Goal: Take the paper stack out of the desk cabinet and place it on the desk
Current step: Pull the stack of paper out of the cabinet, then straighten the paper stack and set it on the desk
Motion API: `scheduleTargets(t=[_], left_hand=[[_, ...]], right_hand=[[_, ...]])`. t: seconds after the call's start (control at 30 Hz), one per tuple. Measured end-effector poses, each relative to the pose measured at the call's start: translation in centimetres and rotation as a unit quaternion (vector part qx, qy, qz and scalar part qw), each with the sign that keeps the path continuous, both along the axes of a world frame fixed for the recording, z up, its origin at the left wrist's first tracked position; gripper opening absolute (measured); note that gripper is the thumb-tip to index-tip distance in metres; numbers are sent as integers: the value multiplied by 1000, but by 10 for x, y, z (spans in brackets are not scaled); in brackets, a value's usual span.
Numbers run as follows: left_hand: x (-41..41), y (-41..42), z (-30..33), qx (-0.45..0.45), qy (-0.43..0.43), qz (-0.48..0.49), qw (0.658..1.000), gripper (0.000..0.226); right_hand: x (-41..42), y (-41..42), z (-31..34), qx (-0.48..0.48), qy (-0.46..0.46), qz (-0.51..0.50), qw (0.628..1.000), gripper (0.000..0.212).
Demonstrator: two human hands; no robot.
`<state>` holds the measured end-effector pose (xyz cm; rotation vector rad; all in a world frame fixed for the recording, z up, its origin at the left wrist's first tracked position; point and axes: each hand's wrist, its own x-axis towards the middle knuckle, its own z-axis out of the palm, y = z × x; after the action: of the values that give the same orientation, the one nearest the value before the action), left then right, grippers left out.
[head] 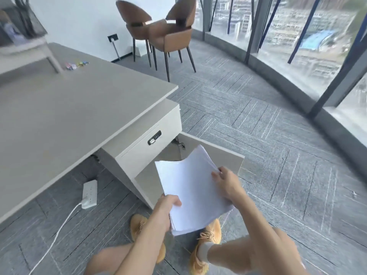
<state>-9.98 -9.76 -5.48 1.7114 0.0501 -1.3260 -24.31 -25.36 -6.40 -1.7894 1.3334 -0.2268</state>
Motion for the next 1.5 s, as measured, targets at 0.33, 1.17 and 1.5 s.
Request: scheduleTargets(t=[0.33,1.17,1.5], left_hand=[[-39,69,152,-207,-99,34,973,24],[288,227,234,-242,-394,296,836,23],[334,239,202,-178,-397,306,847,14]], right_hand=[[-52,87,205,-187,-192,-11,964,30],[357,174,267,43,-433,280,856,28],[415,185,239,80,-419,301,853,33]])
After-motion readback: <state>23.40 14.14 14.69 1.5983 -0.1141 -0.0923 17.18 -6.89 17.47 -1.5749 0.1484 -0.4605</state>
